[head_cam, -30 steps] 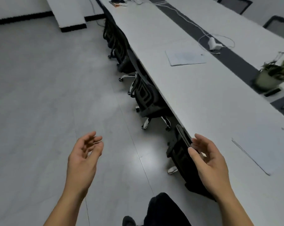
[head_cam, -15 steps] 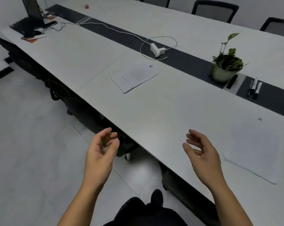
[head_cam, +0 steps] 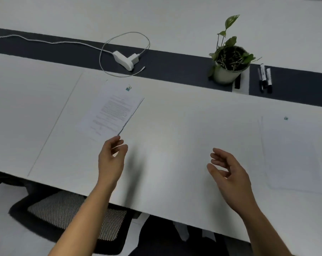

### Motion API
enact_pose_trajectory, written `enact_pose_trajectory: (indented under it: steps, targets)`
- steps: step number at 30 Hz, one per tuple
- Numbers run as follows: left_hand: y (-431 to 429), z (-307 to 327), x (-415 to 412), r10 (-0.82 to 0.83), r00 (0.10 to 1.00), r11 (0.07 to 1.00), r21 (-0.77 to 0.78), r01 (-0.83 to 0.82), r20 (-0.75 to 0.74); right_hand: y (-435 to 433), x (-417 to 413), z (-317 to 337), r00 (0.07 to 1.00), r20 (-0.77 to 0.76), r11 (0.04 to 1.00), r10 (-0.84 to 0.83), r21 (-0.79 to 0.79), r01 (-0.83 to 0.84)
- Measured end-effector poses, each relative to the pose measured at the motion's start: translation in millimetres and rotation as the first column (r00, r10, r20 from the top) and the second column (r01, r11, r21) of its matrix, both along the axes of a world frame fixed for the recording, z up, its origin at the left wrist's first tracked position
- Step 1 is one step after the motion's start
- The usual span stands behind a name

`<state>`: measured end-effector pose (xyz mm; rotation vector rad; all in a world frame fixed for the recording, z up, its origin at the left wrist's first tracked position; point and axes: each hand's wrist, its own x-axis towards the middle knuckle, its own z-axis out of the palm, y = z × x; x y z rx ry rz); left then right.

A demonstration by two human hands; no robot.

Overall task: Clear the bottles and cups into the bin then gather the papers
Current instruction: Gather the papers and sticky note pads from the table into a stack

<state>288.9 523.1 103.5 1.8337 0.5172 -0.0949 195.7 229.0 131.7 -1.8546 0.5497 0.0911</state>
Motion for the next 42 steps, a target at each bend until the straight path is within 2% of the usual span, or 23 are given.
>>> enact_pose_trajectory:
  steps: [3,7,10,12,15,17,21,25,30,35,39,42]
  targets:
    - [50.5,-48.2,97.5,-0.101,0.995,0.962,0.251,0.103,-0.024,20.9,25.1,-7.5,0.998,-0.037,0.998,-0.041,-0.051,0.039]
    - [124.6,-99.9,209.4,-0.233,0.954,0.747,0.593,0.301,-0.190,37.6,40.8,-15.9,0.989,-0.110,0.992,-0.100,-0.085,0.091]
    - [148.4,-119.2,253.0,-0.125,0.935,0.671,0.666,0.326,-0.333,43.8,47.8,-19.8,0.982,-0.124,0.985,-0.146,-0.113,0.132]
    - [147.5,-132.4,257.0,-0.080,0.903,0.667,0.650,0.363,-0.422,47.8,53.8,-22.5,0.976,-0.137,0.981,-0.170,-0.120,0.154]
    - [126.2,-147.0,233.6,-0.075,0.899,0.676,0.641,0.364,-0.431,54.7,62.6,-26.3,0.968,-0.164,0.978,-0.189,-0.116,0.171]
    - [103.5,-143.3,214.5,-0.035,0.902,0.715,0.619,0.324,-0.431,60.0,67.9,-27.0,0.966,-0.170,0.979,-0.193,-0.104,0.177]
    - [63.3,-134.4,165.7,-0.126,0.854,0.711,0.555,0.432,-0.505,64.6,74.9,-26.6,0.970,-0.159,0.981,-0.186,-0.091,0.174]
    - [32.0,-129.4,116.1,-0.181,0.826,0.804,0.404,0.436,-0.533,58.1,62.0,-17.0,0.971,-0.141,0.980,-0.193,-0.082,0.183]
    - [-12.0,-119.5,70.9,-0.203,0.791,0.835,0.321,0.448,-0.577,23.5,23.2,7.2,0.947,-0.071,0.945,-0.315,-0.117,0.305]
    - [-57.2,-121.3,40.0,-0.188,0.807,0.743,0.456,0.489,-0.560,-27.2,-24.4,19.8,0.879,-0.015,0.875,-0.476,-0.107,0.472]
    - [-80.7,-122.3,25.1,-0.131,0.813,0.758,0.471,0.451,-0.567,-70.7,-61.9,11.2,0.828,-0.026,0.828,-0.560,-0.066,0.557]
    - [-97.2,-119.1,14.7,-0.061,0.791,0.830,0.409,0.379,-0.609,-109.6,-80.5,-6.1,0.807,-0.063,0.809,-0.587,-0.062,0.584]
